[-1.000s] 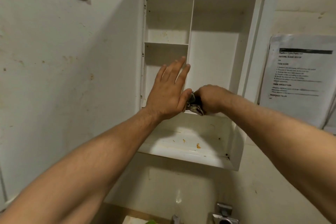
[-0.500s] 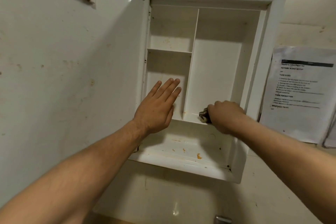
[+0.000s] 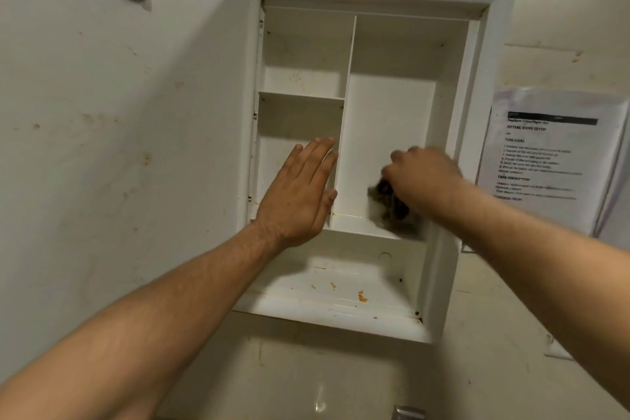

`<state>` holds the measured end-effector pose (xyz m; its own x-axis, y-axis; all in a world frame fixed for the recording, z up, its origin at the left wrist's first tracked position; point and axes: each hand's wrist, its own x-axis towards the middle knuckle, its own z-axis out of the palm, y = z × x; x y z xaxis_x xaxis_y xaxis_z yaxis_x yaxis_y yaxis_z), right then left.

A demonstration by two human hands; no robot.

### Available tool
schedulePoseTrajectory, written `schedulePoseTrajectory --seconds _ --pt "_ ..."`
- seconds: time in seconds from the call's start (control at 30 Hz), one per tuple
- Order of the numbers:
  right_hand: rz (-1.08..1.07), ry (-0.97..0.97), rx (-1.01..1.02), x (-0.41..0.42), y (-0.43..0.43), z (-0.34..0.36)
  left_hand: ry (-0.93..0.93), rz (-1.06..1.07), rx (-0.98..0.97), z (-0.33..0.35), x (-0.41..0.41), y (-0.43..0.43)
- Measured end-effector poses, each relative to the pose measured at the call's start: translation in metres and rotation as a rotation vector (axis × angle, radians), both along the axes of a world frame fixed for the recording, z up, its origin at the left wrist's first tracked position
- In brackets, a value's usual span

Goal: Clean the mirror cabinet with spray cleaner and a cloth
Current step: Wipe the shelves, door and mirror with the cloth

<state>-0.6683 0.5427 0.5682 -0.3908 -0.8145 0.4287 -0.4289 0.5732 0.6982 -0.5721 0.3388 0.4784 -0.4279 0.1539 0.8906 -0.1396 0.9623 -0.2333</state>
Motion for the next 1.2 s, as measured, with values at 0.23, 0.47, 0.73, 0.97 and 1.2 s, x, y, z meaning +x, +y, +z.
schedulePoseTrajectory --seconds 0.23,0.47,0.73,0.97,1.2 --pt "-0.149 -0.394 -0.021 0.001 -0.032 -0.033 0.003 -0.014 0.03 -0.006 0.016 0.003" --pt "0.256 -0.554 -0.905 0.003 -0.045 -0.049 -0.031 0.02 0.057 -0.016 0.032 -0.002" --pt "0.296 -0.892 -0.996 0.007 -0.05 -0.06 0.007 -0.093 0.137 -0.013 0.026 0.016" --pt "0.748 -1.025 -1.438 0.035 -0.047 -0.008 0.073 -0.214 0.113 0.016 0.02 0.04" --pt "1.091 -1.255 -1.23 0.066 -0.041 0.029 0.191 -0.211 0.251 0.059 0.032 0.039"
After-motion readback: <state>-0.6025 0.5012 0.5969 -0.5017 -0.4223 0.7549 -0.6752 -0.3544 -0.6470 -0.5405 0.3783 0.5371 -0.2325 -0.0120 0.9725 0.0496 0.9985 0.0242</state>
